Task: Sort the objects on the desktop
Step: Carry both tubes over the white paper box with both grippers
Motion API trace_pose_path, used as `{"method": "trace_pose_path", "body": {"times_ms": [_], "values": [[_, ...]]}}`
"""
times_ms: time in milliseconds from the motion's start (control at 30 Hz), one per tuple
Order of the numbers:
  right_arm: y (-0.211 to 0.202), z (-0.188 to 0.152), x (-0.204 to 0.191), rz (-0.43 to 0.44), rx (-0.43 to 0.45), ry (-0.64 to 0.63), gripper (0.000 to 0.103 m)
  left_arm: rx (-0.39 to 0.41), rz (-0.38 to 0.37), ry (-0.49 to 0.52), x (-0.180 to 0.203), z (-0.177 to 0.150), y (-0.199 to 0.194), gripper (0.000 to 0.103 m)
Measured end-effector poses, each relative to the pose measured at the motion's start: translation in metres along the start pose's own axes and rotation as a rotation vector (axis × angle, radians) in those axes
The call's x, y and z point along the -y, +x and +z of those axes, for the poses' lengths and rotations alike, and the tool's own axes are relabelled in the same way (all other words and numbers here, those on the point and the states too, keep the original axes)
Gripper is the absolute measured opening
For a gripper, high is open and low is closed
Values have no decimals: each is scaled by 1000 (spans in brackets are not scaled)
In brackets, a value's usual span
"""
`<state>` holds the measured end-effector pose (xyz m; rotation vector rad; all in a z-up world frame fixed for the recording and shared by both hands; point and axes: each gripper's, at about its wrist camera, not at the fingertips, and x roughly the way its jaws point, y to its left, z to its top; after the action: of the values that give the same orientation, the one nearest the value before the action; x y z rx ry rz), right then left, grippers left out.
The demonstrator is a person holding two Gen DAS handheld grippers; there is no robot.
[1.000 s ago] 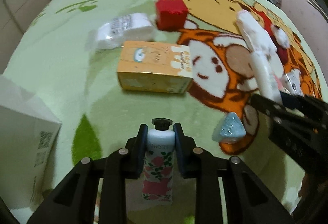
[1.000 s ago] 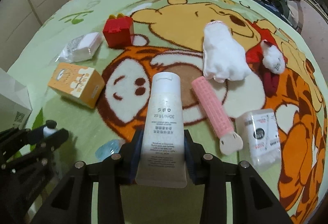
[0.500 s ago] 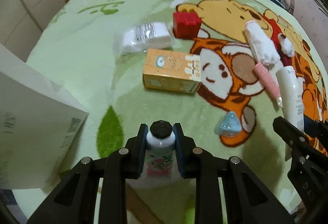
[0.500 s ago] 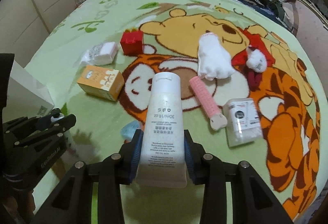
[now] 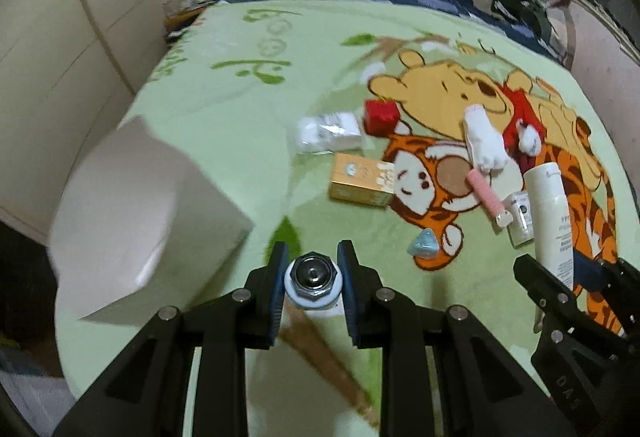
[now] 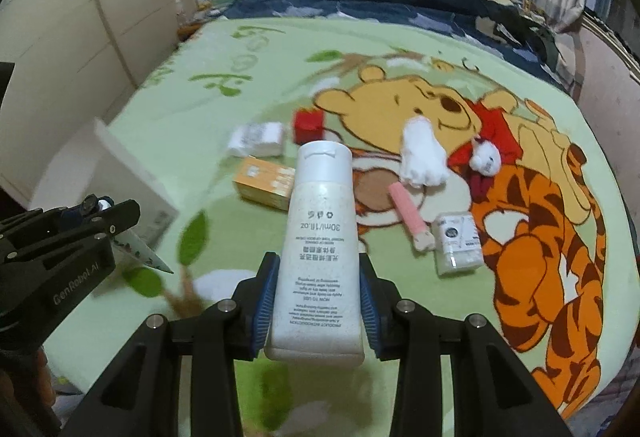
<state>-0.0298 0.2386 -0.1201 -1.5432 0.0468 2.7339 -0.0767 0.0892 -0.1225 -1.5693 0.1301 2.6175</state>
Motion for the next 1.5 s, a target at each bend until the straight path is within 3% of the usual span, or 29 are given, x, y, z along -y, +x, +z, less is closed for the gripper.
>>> {"method": "trace_pose_path", "body": {"times_ms": [333, 700, 1167, 1500], "values": [[-52, 32, -95, 156, 101, -141, 38, 40, 111, -110, -78, 0, -60, 25], [-50, 54, -183, 249, 137, -290, 38, 45, 219, -219, -163, 4, -67, 25], [-17, 71, -214, 250, 101, -354, 38, 20, 216, -237, -187, 13, -40, 25], [-10, 76, -229, 273, 82, -402, 38, 13, 218, -241, -200, 15, -45, 26]]}}
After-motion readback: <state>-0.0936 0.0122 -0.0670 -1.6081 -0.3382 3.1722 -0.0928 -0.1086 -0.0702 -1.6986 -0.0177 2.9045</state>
